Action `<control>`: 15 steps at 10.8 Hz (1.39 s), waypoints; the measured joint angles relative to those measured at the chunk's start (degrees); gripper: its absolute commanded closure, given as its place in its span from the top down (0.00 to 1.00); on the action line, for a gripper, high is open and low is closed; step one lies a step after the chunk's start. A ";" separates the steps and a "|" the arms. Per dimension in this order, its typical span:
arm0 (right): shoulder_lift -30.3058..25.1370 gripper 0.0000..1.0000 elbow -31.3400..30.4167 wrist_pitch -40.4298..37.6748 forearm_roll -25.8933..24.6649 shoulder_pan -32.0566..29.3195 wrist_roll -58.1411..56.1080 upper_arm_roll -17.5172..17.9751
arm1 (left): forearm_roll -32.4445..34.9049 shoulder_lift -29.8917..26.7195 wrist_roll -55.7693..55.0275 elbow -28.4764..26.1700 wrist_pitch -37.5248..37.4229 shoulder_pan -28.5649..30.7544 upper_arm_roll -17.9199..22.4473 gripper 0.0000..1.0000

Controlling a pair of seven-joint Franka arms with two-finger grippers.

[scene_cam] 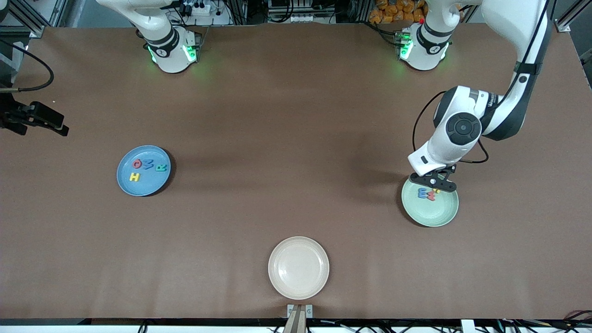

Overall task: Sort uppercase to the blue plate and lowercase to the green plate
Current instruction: 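Lower the 6 onto the green plate and open the left gripper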

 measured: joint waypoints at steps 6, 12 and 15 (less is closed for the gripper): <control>0.00 1.00 0.00 0.00 0.00 0.00 0.00 -0.02 | 0.00 4.71 1.46 0.06 4.96 0.89 0.09 0.00; 0.00 1.00 0.00 0.00 0.00 0.00 0.00 -0.02 | 0.00 4.71 4.43 0.27 5.00 1.78 0.82 0.49; 0.00 1.00 0.00 0.05 0.00 0.00 0.00 -0.02 | 0.00 4.69 4.45 0.53 5.49 1.78 0.82 1.00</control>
